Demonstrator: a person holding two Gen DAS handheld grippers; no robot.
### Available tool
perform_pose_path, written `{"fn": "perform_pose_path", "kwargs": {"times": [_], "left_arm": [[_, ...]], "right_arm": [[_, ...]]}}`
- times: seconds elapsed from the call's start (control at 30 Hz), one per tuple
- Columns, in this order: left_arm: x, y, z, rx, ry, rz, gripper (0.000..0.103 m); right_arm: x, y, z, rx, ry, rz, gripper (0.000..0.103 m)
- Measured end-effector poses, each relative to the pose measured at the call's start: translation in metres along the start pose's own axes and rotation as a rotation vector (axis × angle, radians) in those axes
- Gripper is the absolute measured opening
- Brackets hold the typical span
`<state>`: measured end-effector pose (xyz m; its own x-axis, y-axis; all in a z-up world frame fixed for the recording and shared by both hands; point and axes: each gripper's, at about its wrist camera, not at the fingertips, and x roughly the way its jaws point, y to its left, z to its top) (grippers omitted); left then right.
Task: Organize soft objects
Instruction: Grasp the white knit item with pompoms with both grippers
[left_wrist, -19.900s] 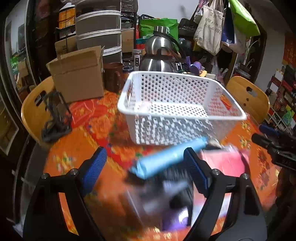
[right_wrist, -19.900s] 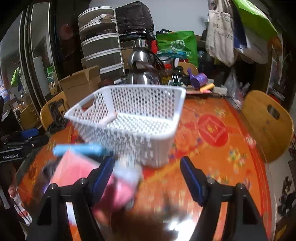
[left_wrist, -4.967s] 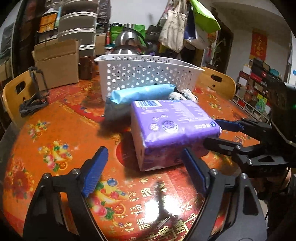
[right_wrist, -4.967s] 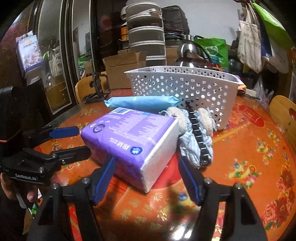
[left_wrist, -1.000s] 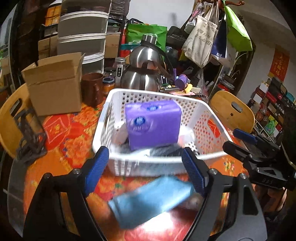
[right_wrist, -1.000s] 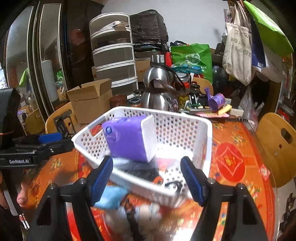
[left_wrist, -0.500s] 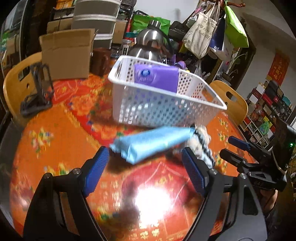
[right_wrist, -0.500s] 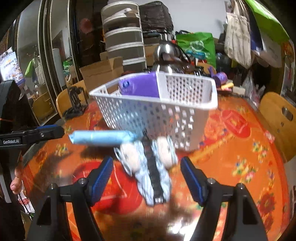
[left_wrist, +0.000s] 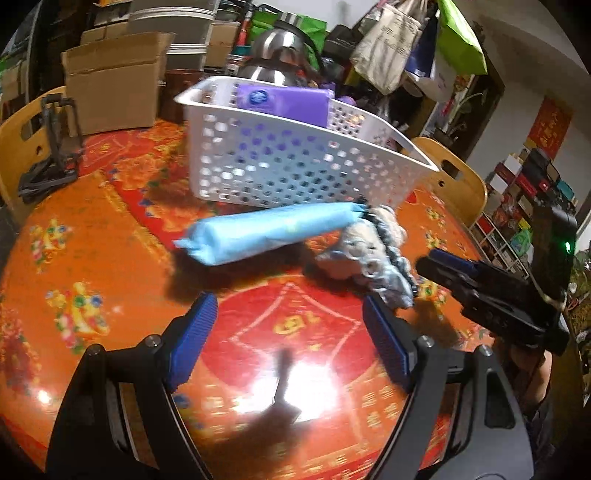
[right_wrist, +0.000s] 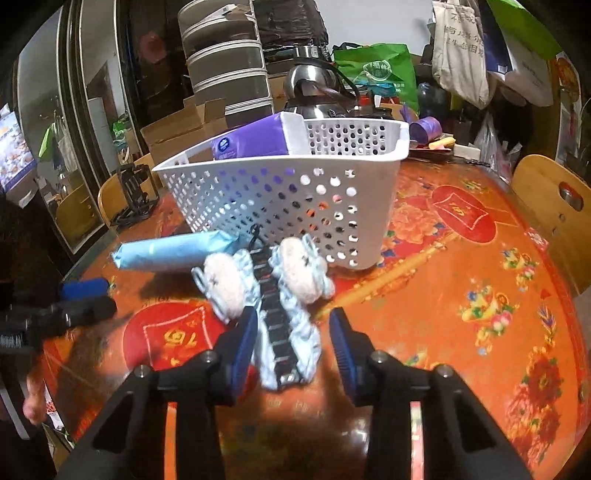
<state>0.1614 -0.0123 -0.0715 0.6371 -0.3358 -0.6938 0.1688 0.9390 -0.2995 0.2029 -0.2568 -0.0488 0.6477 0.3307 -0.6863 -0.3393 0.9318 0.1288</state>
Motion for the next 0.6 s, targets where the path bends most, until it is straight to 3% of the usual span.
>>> {"fn": "perform_pose_path", "kwargs": {"times": [0.37, 0.53, 0.6], "left_arm": [[0.053, -0.036, 0.030, 0.025, 0.027, -0.001, 0.076], [0.073, -0.040, 0.035, 0.036, 0.061, -0.017, 0.053], [0.078, -0.040, 0.037, 0.026, 0.072, -0.058, 0.043]], "right_arm": [[0.030, -0.011, 0.020, 0.010, 0.031, 0.008, 0.033], [0.039, -0.009, 0.020, -0.007, 0.055, 0.031, 0.021], [0.041, -0.005, 0.020, -0.021, 0.062, 0.028, 0.019]]}}
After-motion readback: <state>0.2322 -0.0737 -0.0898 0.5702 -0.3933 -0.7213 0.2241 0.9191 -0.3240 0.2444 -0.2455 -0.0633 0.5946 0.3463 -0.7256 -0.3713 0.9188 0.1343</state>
